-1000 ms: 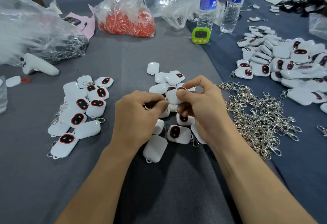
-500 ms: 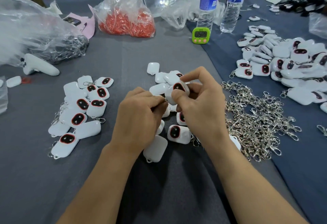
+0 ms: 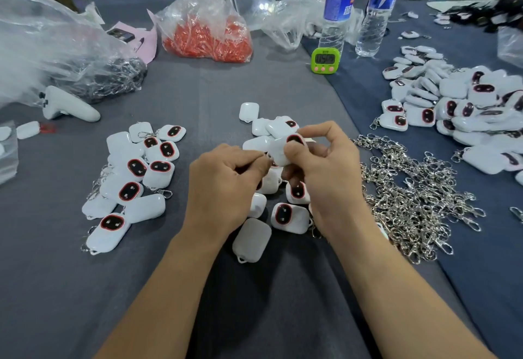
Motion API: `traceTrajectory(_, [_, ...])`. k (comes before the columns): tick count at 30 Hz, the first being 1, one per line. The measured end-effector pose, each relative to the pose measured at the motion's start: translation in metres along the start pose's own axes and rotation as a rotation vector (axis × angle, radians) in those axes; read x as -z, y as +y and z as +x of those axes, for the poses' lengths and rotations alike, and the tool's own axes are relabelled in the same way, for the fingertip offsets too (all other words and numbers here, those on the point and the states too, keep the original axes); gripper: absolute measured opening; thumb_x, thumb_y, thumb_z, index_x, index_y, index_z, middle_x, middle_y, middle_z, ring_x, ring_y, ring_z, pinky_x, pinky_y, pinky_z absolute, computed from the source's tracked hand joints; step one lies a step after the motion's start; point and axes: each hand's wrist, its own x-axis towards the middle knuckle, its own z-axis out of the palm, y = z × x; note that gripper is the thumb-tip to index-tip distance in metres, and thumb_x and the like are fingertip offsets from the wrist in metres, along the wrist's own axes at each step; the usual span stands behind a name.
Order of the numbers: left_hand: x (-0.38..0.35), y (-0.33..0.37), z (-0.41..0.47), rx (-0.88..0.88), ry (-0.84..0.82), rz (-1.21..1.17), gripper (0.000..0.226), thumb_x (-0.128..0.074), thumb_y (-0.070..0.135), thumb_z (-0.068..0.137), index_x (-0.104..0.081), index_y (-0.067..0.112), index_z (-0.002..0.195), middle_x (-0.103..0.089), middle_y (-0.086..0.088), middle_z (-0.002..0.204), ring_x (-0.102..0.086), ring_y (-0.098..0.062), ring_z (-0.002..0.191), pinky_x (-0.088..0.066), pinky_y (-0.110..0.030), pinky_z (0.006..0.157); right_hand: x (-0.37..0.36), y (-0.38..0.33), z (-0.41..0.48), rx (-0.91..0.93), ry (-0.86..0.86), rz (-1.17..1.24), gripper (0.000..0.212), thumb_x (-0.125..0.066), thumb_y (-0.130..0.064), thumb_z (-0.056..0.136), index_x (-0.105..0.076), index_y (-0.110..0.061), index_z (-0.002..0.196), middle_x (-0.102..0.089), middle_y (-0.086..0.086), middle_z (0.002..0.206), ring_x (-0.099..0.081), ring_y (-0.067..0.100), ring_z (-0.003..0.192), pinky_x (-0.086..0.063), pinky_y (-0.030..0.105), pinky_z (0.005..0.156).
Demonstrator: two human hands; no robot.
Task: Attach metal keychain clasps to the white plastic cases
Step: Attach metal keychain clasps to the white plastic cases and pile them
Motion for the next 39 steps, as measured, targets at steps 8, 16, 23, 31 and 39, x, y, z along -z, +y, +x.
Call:
traceTrajectory(8, [-0.005, -0.002, -0.004, -0.202, -0.010, 0.298, 0.019, -0.064, 0.024, 0.091, -0.072, 0.026, 0.074, -0.052, 0.017, 0.062, -0.042, -0.007, 0.066, -0.030, -0.016, 0.065, -0.004, 0.006, -0.006, 0.307, 0.060, -0.395, 0.020, -0.070, -0.011, 0.092, -0.057, -0.025, 0.099, -0.070, -0.008, 0.071, -0.061, 0.008, 0.055, -0.047, 0.020, 0.057])
traceTrajectory(16, [-0.005, 0.006, -0.001, 0.201, -0.072, -0.242, 0.021, -0.066, 0.026, 0.088, -0.075, 0.025, 0.069, -0.053, 0.014, 0.057, -0.045, -0.002, 0.056, -0.037, -0.016, 0.054, -0.001, 0.000, 0.003, -0.312, -0.046, 0.243, 0.010, -0.063, -0.006, 0.097, -0.059, -0.011, 0.105, -0.064, 0.004, 0.060, -0.054, 0.013, 0.047, -0.034, 0.023, 0.044])
traceTrajectory(23, [-0.007, -0.003, -0.006, -0.268, 0.016, 0.555, 0.026, -0.070, 0.011, 0.081, -0.059, 0.017, 0.058, -0.048, 0.005, 0.054, -0.029, -0.015, 0.065, -0.024, -0.029, 0.067, -0.012, 0.010, -0.016, 0.449, 0.011, -0.635, 0.029, -0.070, -0.015, 0.092, -0.050, -0.036, 0.098, -0.067, -0.016, 0.076, -0.062, -0.002, 0.073, -0.040, 0.006, 0.061])
traceTrajectory(31, [0.001, 0.002, -0.006, -0.032, -0.049, 0.177, 0.017, -0.066, 0.029, 0.087, -0.072, 0.027, 0.072, -0.060, 0.011, 0.062, -0.046, -0.009, 0.067, -0.034, -0.021, 0.067, -0.003, 0.004, -0.001, 0.005, 0.008, -0.077, 0.012, -0.065, -0.005, 0.097, -0.058, -0.011, 0.104, -0.069, 0.006, 0.064, -0.060, 0.017, 0.047, -0.044, 0.028, 0.044])
traceTrajectory(39, [0.003, 0.002, -0.006, -0.228, -0.023, 0.563, 0.026, -0.073, 0.014, 0.081, -0.064, 0.013, 0.057, -0.049, 0.001, 0.055, -0.032, -0.016, 0.067, -0.019, -0.028, 0.069, -0.007, 0.011, -0.006, 0.111, -0.044, -0.233, 0.026, -0.070, -0.005, 0.089, -0.053, -0.025, 0.091, -0.070, 0.007, 0.067, -0.065, 0.023, 0.047, -0.047, 0.028, 0.046])
